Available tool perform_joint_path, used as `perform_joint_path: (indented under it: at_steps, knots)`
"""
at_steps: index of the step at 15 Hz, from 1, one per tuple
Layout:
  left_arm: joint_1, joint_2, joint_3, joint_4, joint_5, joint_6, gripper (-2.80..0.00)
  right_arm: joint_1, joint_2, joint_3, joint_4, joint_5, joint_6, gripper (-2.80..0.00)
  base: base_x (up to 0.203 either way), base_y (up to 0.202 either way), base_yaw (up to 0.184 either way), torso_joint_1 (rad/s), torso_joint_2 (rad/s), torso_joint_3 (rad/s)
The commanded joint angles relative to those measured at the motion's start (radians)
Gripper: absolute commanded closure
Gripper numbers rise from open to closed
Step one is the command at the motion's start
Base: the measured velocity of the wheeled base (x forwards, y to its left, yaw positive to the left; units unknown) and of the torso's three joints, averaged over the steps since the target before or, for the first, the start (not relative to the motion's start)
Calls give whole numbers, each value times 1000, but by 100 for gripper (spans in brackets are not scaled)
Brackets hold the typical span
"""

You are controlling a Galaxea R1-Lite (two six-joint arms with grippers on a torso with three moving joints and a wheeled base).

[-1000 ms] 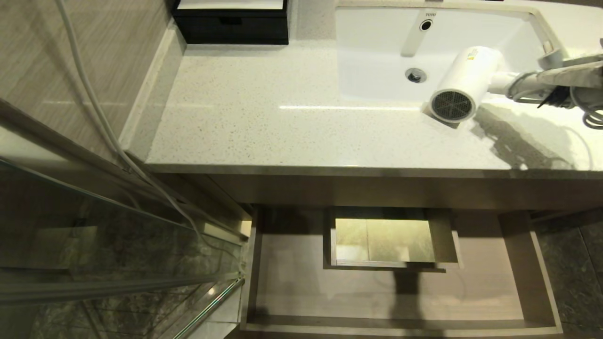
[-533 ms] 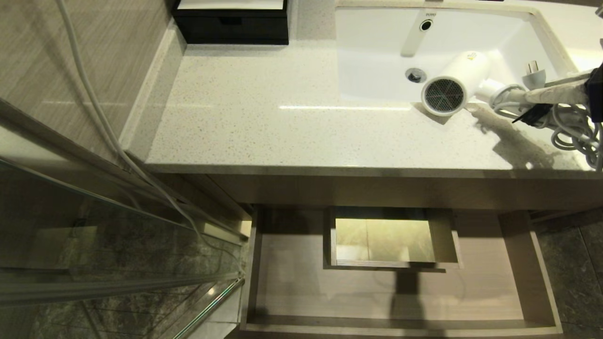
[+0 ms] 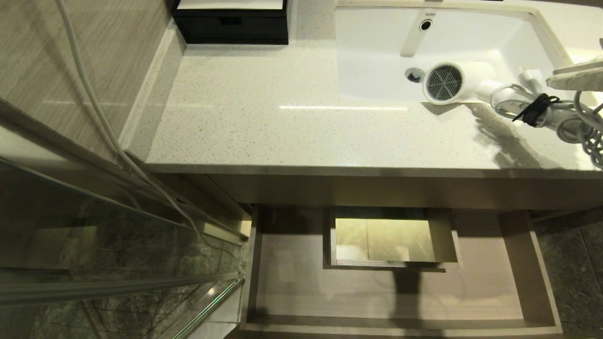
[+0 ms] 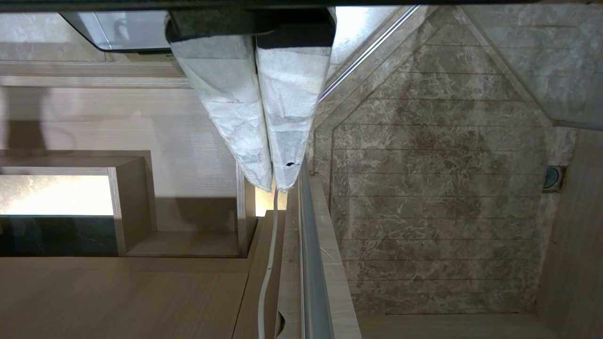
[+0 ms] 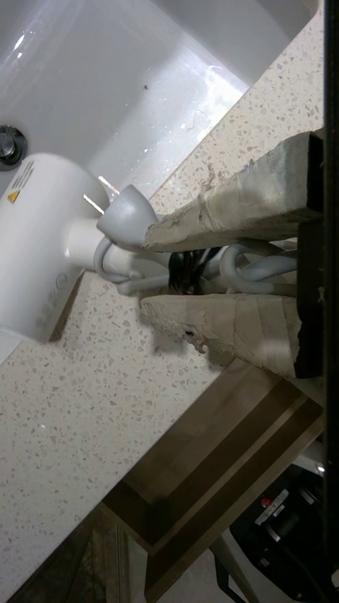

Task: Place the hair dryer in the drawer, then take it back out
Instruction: Place it on the countertop

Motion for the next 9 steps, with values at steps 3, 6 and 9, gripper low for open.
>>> perform_joint_path:
  at_steps: [3,6,9]
  knots:
    - [0,0,2,0,0,0,0,-1,-75,46,8,-1,-4,0,0,0,0,0,0,0]
    - [0,0,2,0,0,0,0,-1,-95,62,4,-1,-4,0,0,0,0,0,0,0]
    - [0,0,2,0,0,0,0,-1,-110,71,-4,-4,-4,0,0,0,0,0,0,0]
